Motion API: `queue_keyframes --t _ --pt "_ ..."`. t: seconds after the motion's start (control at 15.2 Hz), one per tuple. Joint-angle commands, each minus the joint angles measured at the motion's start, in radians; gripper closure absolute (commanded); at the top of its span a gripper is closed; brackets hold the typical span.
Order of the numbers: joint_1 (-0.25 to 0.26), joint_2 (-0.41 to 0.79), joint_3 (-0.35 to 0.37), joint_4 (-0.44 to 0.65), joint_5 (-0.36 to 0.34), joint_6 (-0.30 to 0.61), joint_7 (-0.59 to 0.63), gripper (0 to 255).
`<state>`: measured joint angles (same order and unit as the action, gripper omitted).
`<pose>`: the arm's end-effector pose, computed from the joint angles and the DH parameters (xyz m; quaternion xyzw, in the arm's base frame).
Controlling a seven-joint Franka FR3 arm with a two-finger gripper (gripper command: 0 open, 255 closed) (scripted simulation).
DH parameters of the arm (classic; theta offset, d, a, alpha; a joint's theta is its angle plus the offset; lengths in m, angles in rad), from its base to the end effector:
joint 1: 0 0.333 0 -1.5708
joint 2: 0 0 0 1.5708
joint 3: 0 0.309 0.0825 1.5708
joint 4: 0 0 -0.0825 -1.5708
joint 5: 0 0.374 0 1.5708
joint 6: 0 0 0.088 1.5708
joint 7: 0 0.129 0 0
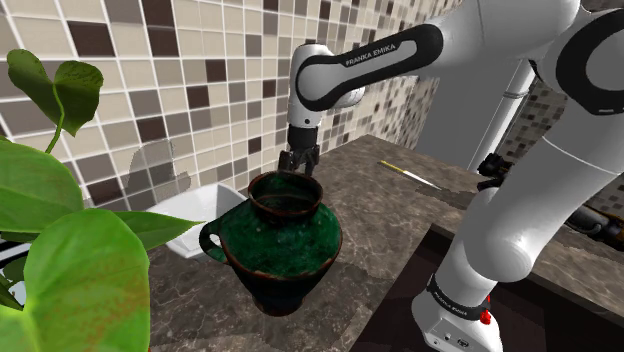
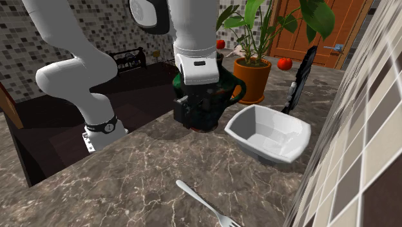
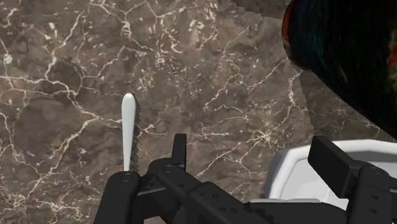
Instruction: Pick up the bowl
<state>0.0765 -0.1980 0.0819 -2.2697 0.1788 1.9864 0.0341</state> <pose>0.4570 0.0884 0.4095 -0.9963 -0.0213 0.0491 0.0677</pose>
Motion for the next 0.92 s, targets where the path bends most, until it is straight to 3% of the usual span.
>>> queue_keyframes --t 0.0,0.59,0.86 --pt "0.008 0.072 0.007 0.045 0.027 0.046 0.013 0" --pt "0.035 0.363 0.034 0.298 0.127 0.164 0.061 0" --pt "0.037 0.395 0.036 0.295 0.136 0.203 0.053 0"
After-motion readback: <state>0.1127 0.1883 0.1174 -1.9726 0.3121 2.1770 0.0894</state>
